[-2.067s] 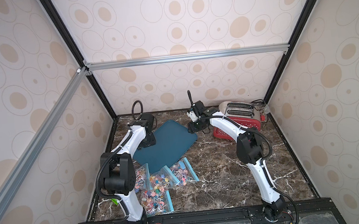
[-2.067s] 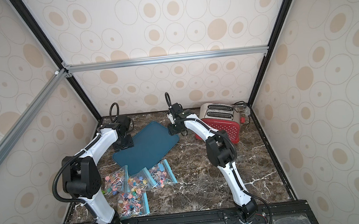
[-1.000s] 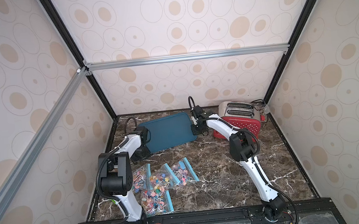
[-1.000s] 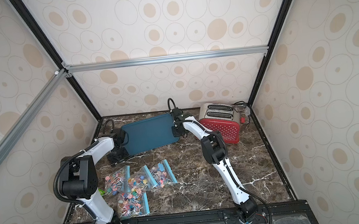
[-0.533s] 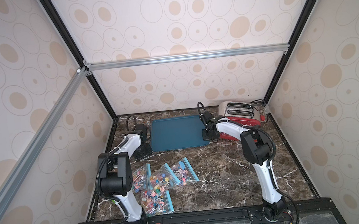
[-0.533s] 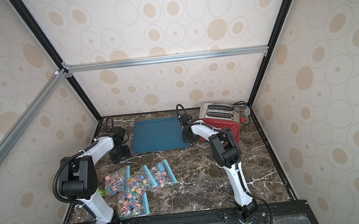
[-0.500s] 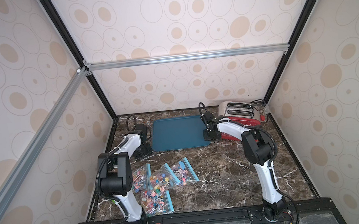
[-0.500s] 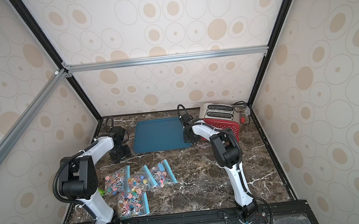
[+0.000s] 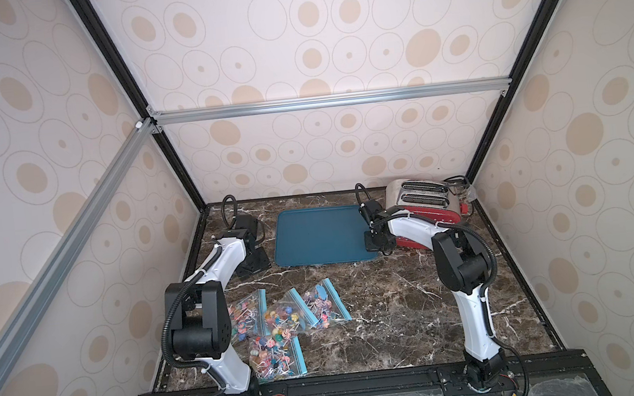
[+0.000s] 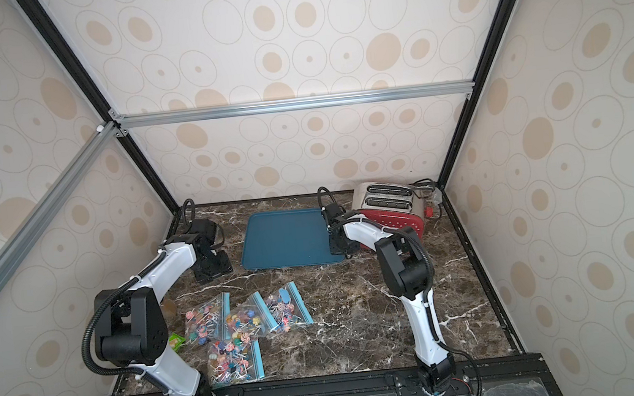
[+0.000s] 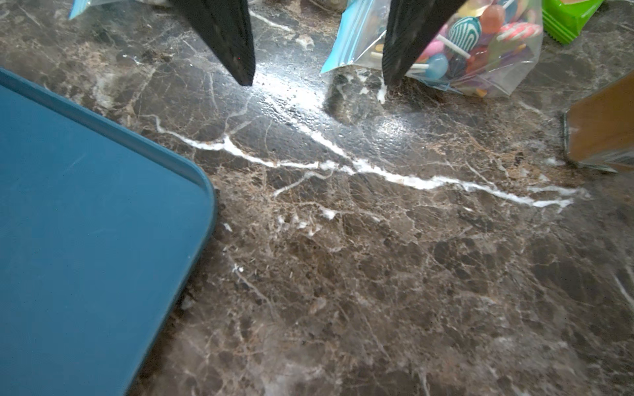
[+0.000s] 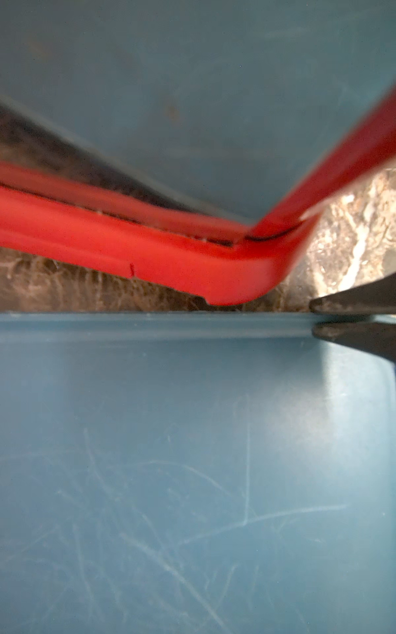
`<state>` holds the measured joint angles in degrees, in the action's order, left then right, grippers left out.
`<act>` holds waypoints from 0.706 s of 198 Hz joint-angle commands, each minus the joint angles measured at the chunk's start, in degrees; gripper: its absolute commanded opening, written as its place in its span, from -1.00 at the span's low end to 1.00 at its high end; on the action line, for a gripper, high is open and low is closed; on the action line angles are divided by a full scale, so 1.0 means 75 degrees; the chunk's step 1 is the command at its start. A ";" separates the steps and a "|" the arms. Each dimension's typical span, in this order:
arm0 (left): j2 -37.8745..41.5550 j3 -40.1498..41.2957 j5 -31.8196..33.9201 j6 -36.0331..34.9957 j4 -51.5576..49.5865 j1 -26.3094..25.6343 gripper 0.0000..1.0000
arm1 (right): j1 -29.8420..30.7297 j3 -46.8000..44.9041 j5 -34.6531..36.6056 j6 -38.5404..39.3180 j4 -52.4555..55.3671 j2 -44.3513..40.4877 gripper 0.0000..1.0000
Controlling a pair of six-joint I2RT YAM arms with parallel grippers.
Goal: Pour candies out of the ziploc bag
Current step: Move the tray to the center of the board.
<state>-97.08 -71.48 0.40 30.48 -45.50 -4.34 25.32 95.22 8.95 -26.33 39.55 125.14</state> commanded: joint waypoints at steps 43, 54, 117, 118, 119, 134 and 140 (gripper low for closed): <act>0.0112 -0.0044 -0.0191 -0.0191 -0.0228 -0.0416 0.18 | -0.0288 -0.0508 0.0775 0.0358 0.1185 0.0579 -1.00; 0.0124 -0.0014 -0.0195 -0.0185 -0.0255 -0.0430 0.18 | -0.0292 -0.0414 0.0807 0.0349 0.1216 0.0637 -1.00; 0.0895 0.0048 0.0032 -0.0220 -0.0843 -0.0453 0.18 | -0.0192 -0.0190 0.0121 0.0640 0.1002 -0.0084 -0.03; 0.0914 0.0044 0.0042 -0.0220 -0.0857 -0.0447 0.18 | -0.0179 -0.0191 0.0120 0.0657 0.0999 -0.0117 -0.01; 0.0935 0.0041 0.0052 -0.0220 -0.0882 -0.0450 0.18 | -0.0178 -0.0186 0.0120 0.0672 0.0998 -0.0145 -0.01; 0.1293 0.0000 0.0144 -0.0255 -0.1139 -0.0452 0.18 | -0.0067 -0.0151 0.0162 0.0816 0.1050 -0.0582 0.11; 0.1420 -0.0005 0.0167 -0.0267 -0.1245 -0.0452 0.18 | -0.0017 -0.0157 0.0179 0.0868 0.1079 -0.0767 0.15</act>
<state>-91.42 -70.72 -0.34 29.89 -49.43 -7.53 25.12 95.09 9.39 -21.34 42.41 124.16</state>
